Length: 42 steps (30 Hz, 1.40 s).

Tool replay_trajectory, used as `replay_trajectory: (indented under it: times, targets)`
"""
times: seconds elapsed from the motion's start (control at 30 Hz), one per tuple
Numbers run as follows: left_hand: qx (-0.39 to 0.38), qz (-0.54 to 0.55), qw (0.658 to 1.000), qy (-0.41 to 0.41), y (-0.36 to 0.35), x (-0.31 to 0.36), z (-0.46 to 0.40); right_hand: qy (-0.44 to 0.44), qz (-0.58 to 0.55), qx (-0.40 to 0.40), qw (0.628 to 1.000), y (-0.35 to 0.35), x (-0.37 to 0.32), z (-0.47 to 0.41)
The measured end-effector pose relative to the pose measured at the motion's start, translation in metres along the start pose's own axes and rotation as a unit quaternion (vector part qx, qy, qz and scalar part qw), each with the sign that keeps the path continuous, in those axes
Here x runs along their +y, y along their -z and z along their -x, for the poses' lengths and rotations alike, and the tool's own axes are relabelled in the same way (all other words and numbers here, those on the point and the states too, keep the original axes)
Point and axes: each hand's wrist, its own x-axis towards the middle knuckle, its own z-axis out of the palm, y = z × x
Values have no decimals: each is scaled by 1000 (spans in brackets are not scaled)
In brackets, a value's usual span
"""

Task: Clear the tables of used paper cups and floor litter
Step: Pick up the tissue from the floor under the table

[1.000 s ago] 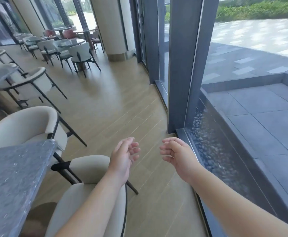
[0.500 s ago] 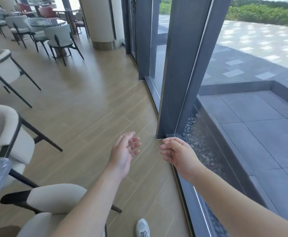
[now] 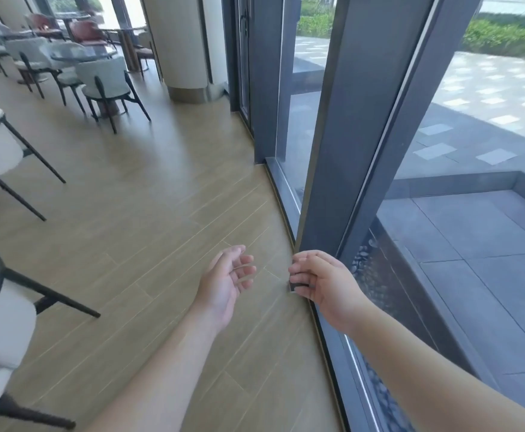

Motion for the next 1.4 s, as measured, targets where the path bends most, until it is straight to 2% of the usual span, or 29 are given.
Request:
replay_trajectory:
  times: [0.13, 0.4, 0.7, 1.03, 1.4]
  targets:
    - [26, -16, 999, -11, -2, 10, -47, -10, -15, -23, 1000, 1, -9, -63]
    - [133, -19, 990, -46, -25, 58, -142, -45, 0, -102, 994, -16, -55, -197]
    - [225, 2, 967, -119, 2, 128, -194, -53, 12, -216, 975, -86, -91, -299]
    - [311, 42, 938, -149, 116, 177, -244, -88, 52, -309, 946, -219, -65, -380]
    - [315, 84, 931, -162, 285, 276, -353, -73, 94, -329, 937, -420, -55, -496]
